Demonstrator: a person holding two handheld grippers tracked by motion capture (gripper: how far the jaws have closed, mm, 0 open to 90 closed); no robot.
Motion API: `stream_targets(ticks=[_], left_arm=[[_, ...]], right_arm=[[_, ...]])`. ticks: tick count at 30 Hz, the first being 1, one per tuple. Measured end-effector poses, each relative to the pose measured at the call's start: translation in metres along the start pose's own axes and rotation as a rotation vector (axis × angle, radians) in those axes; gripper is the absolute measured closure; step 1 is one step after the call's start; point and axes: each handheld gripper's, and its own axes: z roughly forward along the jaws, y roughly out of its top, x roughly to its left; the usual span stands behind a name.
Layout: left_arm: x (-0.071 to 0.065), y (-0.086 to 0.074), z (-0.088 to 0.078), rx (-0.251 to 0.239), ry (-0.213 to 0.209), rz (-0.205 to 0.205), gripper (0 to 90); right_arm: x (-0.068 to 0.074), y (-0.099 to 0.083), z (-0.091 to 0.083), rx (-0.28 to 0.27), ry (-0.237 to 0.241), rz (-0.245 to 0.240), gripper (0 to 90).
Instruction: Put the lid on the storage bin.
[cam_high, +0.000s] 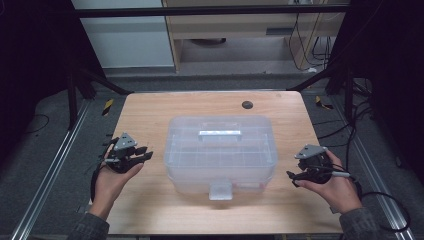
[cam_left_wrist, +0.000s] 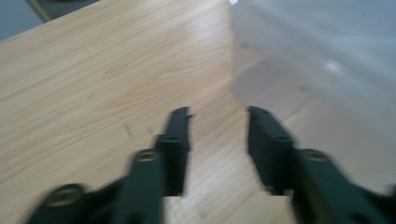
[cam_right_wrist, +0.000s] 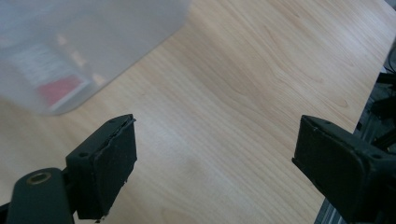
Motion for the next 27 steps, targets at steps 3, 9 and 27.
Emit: stream_targets(ticks=[3,9,27], left_arm=[[0.007,-0.010,0.012,0.007,0.031,-0.044,34.6],[0.015,-0.029,0.034,0.035,0.044,-0.108,15.8],[0.013,-0.063,0.066,0.068,0.033,-0.146,5.5]], right_arm=[[-0.005,-0.003,0.012,-0.006,-0.016,0.051,12.9],[-0.010,-0.012,0.037,-0.026,-0.010,0.167,11.9],[-0.004,-0.030,0.078,-0.067,0.063,0.304,6.3]])
